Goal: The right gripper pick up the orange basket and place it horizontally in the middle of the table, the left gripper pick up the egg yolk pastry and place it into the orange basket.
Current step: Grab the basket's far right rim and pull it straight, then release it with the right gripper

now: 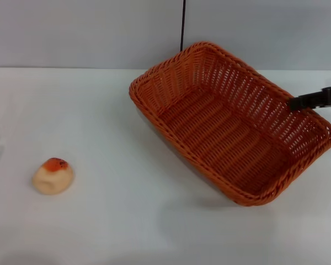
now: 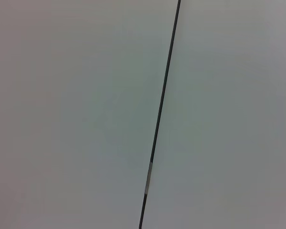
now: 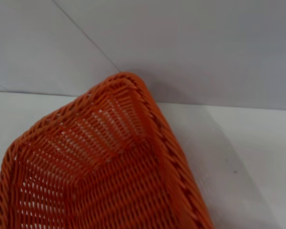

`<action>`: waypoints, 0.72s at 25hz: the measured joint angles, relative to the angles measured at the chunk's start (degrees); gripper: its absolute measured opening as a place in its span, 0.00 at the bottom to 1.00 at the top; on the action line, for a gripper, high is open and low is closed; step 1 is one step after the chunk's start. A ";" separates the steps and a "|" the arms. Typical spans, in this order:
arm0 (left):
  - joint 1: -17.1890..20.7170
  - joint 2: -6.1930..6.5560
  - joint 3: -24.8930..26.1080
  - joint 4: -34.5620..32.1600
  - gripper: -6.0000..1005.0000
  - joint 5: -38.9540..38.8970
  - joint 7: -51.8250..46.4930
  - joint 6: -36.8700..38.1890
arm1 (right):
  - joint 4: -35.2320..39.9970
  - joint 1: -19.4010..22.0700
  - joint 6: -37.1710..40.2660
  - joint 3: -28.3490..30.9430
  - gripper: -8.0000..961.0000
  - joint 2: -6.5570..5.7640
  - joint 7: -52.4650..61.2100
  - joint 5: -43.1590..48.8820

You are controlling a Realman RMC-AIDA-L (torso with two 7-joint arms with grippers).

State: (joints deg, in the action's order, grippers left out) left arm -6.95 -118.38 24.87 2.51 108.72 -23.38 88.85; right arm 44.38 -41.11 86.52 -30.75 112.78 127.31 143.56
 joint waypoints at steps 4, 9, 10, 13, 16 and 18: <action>0.00 -0.01 -0.17 0.00 0.78 0.02 0.00 0.01 | -4.07 -1.32 -3.11 -1.91 0.61 0.18 -0.36 -0.69; -0.05 -0.01 -0.26 -0.20 0.78 0.07 0.00 -0.19 | -5.00 -2.19 -6.14 -4.62 0.61 0.91 -0.32 -0.69; -0.05 -0.01 -0.26 -0.20 0.78 0.07 0.00 -0.19 | -5.08 -2.27 -6.47 -5.03 0.61 0.92 -0.18 -0.67; -0.07 0.02 -0.26 -0.22 0.78 0.09 0.00 -0.23 | -5.20 -2.41 -6.97 -5.79 0.61 0.94 0.05 -0.58; -0.16 0.06 -0.17 -0.22 0.77 0.09 0.00 -0.24 | -5.26 -2.46 -7.03 -5.78 0.61 0.95 0.10 -0.64; -0.28 0.07 -0.10 -0.23 0.77 0.09 0.00 -0.24 | -5.30 -2.47 -7.23 -5.78 0.53 0.96 0.16 -0.64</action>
State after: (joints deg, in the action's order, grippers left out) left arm -7.23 -118.30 24.77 2.28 108.81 -23.38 88.60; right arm 39.08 -43.57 79.29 -36.54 113.74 127.47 142.92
